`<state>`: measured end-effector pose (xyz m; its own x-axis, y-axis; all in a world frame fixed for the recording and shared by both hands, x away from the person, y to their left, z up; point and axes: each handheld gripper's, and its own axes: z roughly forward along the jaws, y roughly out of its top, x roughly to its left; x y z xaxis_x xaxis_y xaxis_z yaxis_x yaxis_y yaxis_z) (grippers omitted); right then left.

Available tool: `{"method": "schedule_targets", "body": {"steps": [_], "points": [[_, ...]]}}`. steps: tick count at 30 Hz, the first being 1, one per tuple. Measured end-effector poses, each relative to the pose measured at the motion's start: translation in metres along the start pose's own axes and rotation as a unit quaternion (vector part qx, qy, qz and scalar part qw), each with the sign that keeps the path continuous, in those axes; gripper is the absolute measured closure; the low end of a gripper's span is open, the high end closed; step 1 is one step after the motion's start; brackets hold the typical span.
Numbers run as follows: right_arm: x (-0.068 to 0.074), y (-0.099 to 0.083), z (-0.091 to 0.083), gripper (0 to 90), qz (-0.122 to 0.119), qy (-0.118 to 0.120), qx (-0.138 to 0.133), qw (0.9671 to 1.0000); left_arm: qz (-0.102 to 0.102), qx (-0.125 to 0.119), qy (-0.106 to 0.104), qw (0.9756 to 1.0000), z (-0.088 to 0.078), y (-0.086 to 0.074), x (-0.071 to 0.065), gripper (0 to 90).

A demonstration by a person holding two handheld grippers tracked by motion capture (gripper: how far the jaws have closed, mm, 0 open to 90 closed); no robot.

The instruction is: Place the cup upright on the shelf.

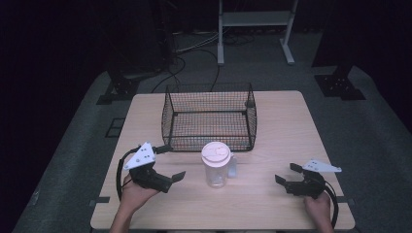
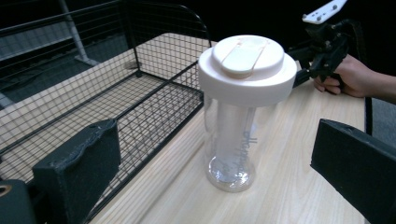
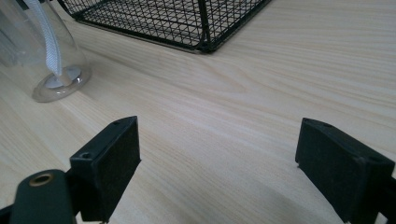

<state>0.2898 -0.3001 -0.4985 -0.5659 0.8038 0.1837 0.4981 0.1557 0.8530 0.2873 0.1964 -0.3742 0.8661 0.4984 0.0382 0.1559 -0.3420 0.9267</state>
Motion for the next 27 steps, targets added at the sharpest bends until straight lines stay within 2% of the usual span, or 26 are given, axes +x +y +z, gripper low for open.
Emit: {"method": "schedule_targets", "body": {"steps": [13,15,19,27], "points": [[0.000,0.000,0.000,12.9,-0.001,0.002,0.000,1.0000,0.023,0.027,-0.030,0.9989,0.022,0.016,-0.006,0.7],[0.000,0.000,0.000,12.9,0.000,0.002,-0.001,1.0000,0.028,0.039,-0.036,0.9982,0.029,0.019,-0.007,0.6],[0.000,0.000,0.000,12.9,0.001,0.003,0.000,1.0000,0.035,0.053,-0.038,0.9972,0.037,0.022,-0.008,0.6],[0.000,0.000,0.000,12.9,0.001,0.005,0.000,1.0000,0.043,0.066,-0.048,0.9957,0.049,0.029,-0.009,0.7]]}}
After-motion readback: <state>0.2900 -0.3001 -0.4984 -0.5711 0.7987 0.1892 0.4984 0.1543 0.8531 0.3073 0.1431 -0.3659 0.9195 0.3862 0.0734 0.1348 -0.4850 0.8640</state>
